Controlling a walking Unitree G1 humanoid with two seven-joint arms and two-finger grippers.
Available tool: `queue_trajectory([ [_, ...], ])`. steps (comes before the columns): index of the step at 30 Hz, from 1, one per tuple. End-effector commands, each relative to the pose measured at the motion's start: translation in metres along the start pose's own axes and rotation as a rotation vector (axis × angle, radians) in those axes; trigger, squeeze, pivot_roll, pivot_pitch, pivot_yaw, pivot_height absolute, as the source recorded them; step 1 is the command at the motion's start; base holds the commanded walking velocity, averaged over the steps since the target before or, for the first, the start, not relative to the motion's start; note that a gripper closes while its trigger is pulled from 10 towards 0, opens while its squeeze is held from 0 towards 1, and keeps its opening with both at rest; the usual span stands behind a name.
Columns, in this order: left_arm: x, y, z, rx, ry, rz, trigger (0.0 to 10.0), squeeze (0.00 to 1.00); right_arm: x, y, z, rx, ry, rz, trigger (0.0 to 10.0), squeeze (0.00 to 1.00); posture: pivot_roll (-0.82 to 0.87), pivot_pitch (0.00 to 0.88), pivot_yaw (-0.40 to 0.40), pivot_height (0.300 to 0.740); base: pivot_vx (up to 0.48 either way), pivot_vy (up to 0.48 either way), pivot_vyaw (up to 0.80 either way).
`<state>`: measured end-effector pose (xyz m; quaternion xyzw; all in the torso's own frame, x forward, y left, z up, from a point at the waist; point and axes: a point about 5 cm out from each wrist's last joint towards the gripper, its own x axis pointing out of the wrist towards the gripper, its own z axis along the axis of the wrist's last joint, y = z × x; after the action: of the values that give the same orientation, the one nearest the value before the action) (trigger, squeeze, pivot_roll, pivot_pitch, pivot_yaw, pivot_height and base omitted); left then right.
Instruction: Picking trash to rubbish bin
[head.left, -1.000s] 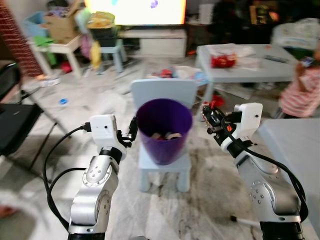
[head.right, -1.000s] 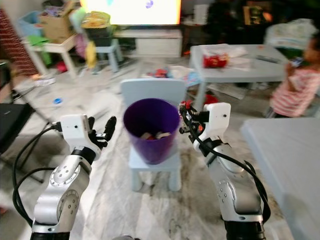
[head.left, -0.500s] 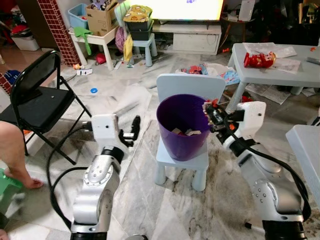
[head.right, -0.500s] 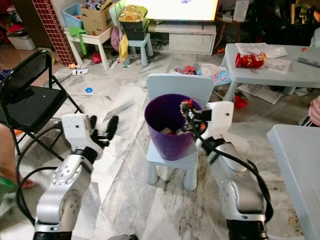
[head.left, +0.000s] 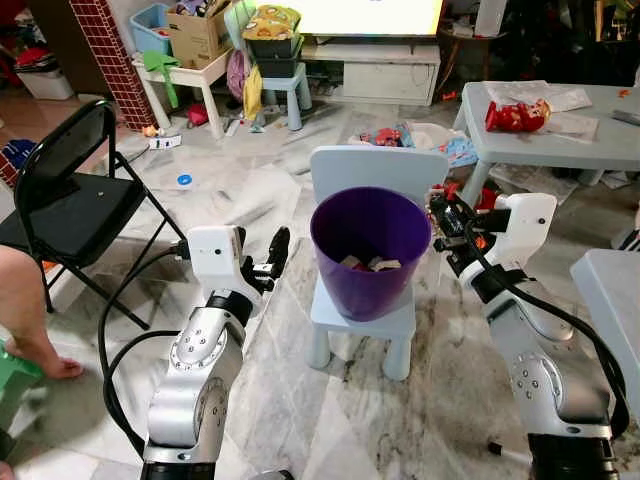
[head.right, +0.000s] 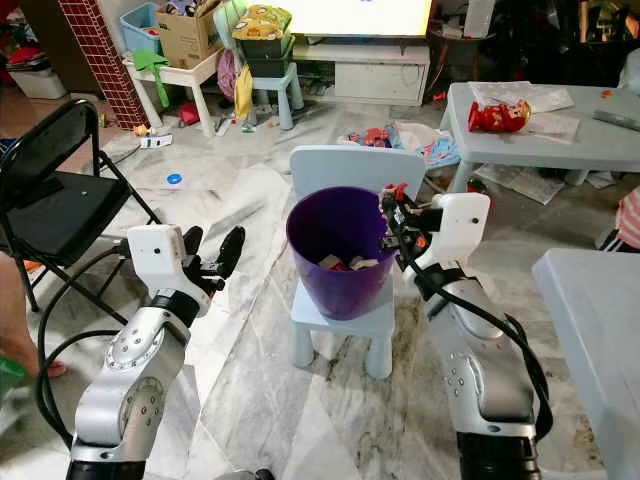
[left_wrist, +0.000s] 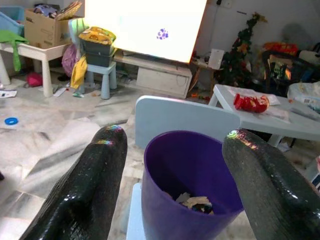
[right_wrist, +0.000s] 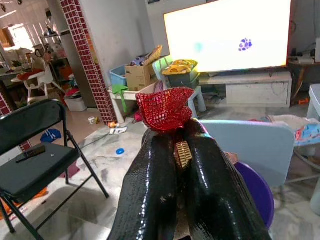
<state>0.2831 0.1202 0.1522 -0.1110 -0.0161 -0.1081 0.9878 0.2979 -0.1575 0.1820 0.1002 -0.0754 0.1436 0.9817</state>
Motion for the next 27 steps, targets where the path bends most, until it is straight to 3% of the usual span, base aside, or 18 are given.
queue_trajectory([
  [1, 0.0009, -0.0004, 0.0024, 0.006, -0.011, -0.012, 10.0, 0.0, 0.0004, 0.0008, 0.0066, -0.011, -0.033, -0.005, 0.0, 0.0, 0.01, 0.065, 0.009, 0.74, 0.375, 0.0, 0.0],
  [21, 0.0012, -0.0014, 0.0009, 0.001, -0.006, -0.022, 10.0, 0.0, 0.0012, -0.0006, 0.0078, -0.019, -0.039, -0.022, 0.0, 0.0, 0.01, 0.068, 0.007, 0.74, 0.408, 0.0, 0.0],
  [27, 0.0017, -0.0015, 0.0007, 0.002, -0.007, -0.023, 10.0, 0.0, 0.0012, -0.0012, 0.0076, -0.018, -0.038, -0.027, 0.0, 0.0, 0.0, 0.068, 0.007, 0.74, 0.421, 0.0, -0.41],
])
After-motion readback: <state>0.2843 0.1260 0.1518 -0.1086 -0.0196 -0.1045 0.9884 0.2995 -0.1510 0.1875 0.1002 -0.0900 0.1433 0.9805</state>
